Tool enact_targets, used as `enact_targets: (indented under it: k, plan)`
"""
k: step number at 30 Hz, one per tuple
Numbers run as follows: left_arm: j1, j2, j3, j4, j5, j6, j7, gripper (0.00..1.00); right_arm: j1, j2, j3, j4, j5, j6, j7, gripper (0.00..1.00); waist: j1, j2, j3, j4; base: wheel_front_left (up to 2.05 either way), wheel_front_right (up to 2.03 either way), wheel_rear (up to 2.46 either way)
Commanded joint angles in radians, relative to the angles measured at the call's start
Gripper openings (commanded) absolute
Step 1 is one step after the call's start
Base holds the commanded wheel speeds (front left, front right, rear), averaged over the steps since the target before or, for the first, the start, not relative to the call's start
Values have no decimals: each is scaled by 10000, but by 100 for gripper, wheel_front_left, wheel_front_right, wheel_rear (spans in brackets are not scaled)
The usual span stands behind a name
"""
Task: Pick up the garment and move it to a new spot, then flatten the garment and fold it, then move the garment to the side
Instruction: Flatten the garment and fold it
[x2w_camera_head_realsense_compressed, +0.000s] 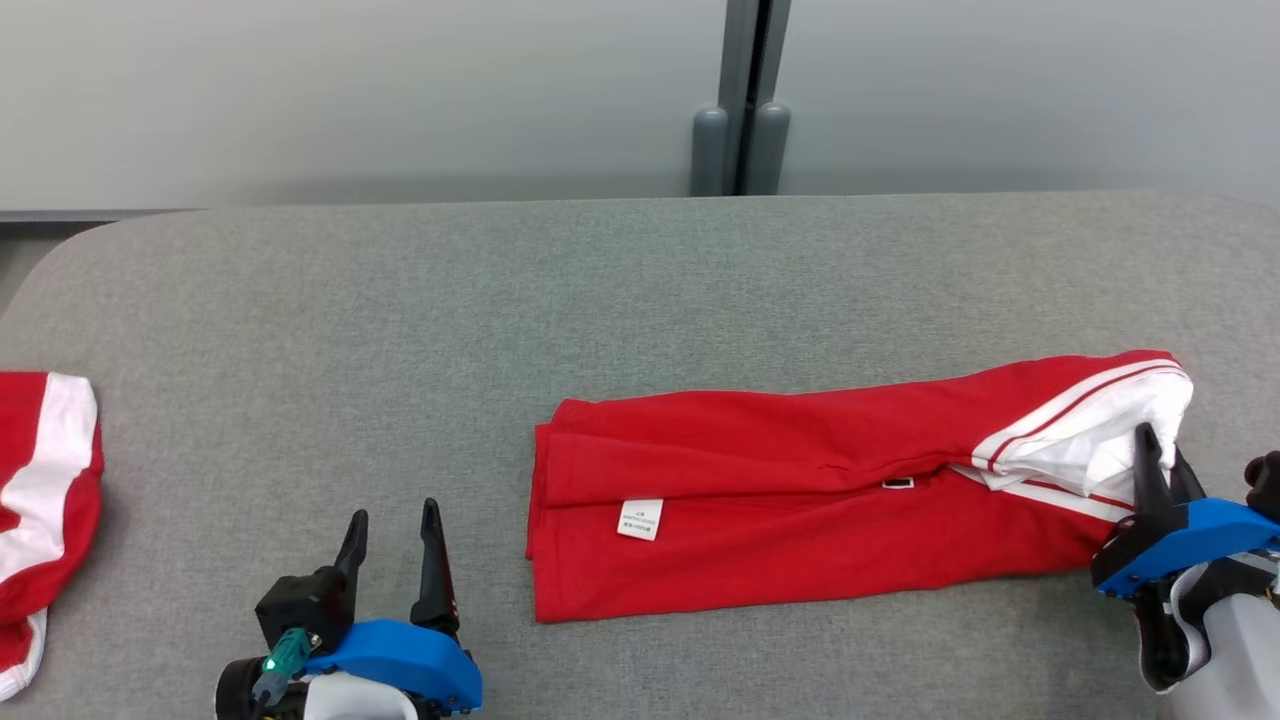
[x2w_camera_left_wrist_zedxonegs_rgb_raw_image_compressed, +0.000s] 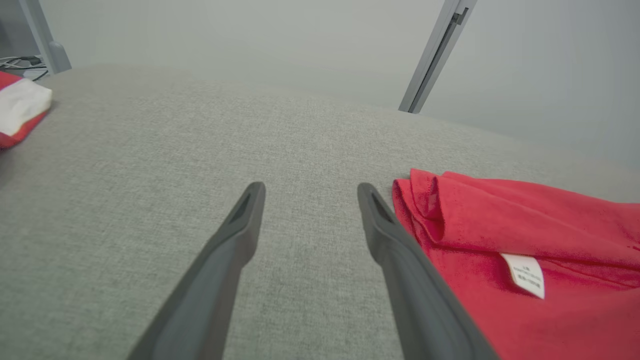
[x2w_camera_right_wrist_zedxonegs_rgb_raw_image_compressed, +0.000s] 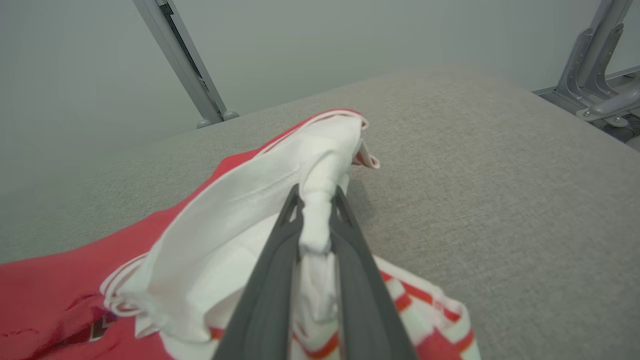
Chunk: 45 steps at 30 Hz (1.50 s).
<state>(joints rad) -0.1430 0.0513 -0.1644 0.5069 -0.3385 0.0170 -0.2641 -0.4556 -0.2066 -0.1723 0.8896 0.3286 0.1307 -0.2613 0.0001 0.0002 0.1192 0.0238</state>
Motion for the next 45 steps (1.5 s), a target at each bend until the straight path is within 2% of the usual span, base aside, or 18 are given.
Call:
enact_targets:
  k: [1,6,13,20,27,33,36,37,38,45]
  plan:
    - [51,-16,-48,8,-44,3,-3,100,164,108,-38,-185,-98,1,-51,0,-1,-2,-147,-184,0,0,0]
    - [-3,-10,-316,111,-244,73,-3,100,604,783,307,-1204,-192,1,-51,0,-1,-2,-270,-424,0,0,0]
    - [77,-7,-630,269,-298,-17,-3,100,1011,1399,2266,-2007,515,1,-50,0,-1,-2,-430,-183,0,0,0]
    - [108,-9,-1016,392,-248,-84,-3,100,1020,1536,3832,-2141,1256,1,-51,0,-1,-2,-505,875,0,0,0]
    - [177,-12,-1529,534,-263,-122,-3,100,789,1552,4891,-1996,1816,3,-51,0,-1,-2,-579,2102,0,0,0]
    - [199,-10,-1910,683,-171,-237,-3,100,630,1543,5329,-1745,2199,3,-52,0,-1,-2,-669,2915,0,0,0]
    - [241,-10,-1904,678,-117,-182,-3,100,514,1544,5383,-1656,2339,3,-53,0,-1,-2,-711,3076,0,0,0]
    - [261,-10,-1889,681,-101,-172,-3,100,491,1544,5394,-1619,2419,3,-53,41,-1,-2,-728,3086,0,0,0]
    - [283,-12,-1855,683,-75,-159,-3,100,485,1545,5405,-1595,2471,3,-53,100,-1,-2,-751,3070,0,0,0]
    - [318,-14,-1482,482,52,-32,-3,100,627,1538,4362,-1842,1815,1,-47,100,-1,-2,-822,2320,0,0,0]
